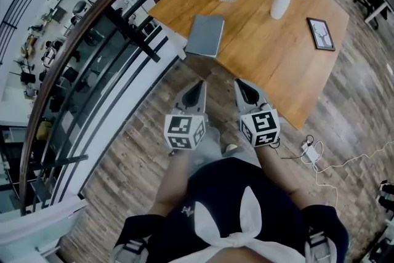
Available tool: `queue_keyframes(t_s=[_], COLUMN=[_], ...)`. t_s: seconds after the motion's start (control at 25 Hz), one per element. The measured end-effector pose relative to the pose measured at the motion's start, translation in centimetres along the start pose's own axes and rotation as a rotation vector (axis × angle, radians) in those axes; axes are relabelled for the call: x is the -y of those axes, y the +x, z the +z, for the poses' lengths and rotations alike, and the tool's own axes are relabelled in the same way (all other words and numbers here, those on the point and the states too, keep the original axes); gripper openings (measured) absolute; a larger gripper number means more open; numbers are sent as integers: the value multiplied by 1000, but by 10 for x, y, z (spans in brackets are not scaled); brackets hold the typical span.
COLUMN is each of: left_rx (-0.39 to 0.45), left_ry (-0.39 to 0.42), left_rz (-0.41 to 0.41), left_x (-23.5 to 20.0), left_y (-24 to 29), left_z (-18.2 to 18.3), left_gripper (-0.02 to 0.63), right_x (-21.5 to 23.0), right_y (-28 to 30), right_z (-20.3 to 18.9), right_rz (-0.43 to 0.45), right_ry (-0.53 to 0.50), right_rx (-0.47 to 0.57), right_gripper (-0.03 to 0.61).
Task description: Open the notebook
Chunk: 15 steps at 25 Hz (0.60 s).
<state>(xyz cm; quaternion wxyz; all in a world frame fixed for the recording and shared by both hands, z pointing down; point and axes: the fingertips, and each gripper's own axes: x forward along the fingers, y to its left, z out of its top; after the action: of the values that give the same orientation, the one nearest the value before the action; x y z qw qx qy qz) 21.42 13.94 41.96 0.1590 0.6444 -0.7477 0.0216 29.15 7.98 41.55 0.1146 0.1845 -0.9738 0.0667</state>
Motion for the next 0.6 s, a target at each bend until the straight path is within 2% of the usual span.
queue_keyframes(t_s=[0.36,0.6], left_rx=[-17,-46], left_ry=[-15,-11], left_rz=[-44,-87], left_x=[-63,-98], left_y=[39,65], left_z=[19,25], left_gripper=[17,17], right_x=[4,11], right_y=[67,106], right_z=[8,4], right_rz=[-64,-110], right_ry=[12,79], right_rx=[-42,-90], right_gripper=[-2,2])
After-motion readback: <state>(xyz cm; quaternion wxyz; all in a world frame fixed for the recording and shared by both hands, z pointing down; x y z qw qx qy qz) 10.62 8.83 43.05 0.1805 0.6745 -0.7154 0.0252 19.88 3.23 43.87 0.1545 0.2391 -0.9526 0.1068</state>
